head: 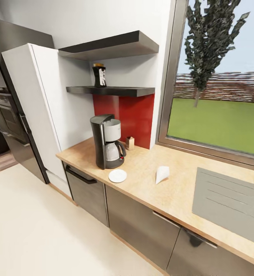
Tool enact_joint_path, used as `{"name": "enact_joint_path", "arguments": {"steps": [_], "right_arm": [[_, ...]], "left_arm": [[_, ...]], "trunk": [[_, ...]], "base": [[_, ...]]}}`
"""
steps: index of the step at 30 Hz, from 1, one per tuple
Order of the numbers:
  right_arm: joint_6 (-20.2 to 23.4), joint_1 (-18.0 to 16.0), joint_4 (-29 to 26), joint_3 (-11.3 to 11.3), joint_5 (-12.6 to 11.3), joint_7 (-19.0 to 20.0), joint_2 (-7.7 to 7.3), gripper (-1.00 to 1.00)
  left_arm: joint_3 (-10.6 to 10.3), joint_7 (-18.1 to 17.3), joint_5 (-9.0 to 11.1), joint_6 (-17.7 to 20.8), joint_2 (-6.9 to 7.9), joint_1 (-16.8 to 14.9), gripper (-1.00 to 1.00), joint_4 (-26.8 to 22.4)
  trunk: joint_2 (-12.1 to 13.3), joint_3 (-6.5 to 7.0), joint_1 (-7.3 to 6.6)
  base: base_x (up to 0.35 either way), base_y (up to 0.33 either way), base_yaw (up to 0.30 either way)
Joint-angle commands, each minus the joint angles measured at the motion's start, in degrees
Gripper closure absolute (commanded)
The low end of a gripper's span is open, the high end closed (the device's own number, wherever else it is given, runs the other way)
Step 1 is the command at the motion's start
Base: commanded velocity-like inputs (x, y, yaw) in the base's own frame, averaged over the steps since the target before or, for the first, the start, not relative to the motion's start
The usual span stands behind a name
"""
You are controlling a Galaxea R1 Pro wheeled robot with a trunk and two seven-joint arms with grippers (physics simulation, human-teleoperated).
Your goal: Set up a coffee station on the kitchen countertop: keep the coffee maker on the countertop, move the bottle of coffee from the kitchen shelf to the counter next to the coffee maker, place a paper coffee filter on top of the coffee maker, put the saucer next to the coffee maker with the coffee cup on the saucer, and place the electric kettle next to the coffee maker.
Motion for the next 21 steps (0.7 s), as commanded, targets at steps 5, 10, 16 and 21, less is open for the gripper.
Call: {"name": "enact_joint_path", "arguments": {"steps": [5,10,16,21], "right_arm": [[0.0,0.0,-9.5,6.8,0.5,0.1,5.10,-1.00],[0.1,-0.3,-19.0,16.7,3.2,-0.2,9.59,-1.00],[0.9,-2.8,-31.8,19.4,5.4,-0.1,12.36,-1.00],[4.3,-6.9,-41.1,19.7,5.6,-0.1,12.36,-1.00]], "left_arm": [[-0.4,-0.1,-0.3,0.2,0.51,-0.1,-1.00,4.1],[-0.4,-0.1,-0.5,0.3,1.64,-0.1,-1.00,9.8],[-0.5,-0.1,-0.5,0.7,2.21,-0.1,-1.00,13.4],[-0.5,-0.1,-0.5,4.2,2.25,-0.1,-1.00,14.0]], "trunk": [[-0.1,-0.13,0.03],[-0.1,-0.12,0.03],[-0.1,-0.12,0.03],[-0.1,-0.12,0.03]], "base": [[-0.004,0.003,-0.003],[0.000,0.000,0.000],[0.000,0.000,0.000],[0.000,0.000,0.000]]}}
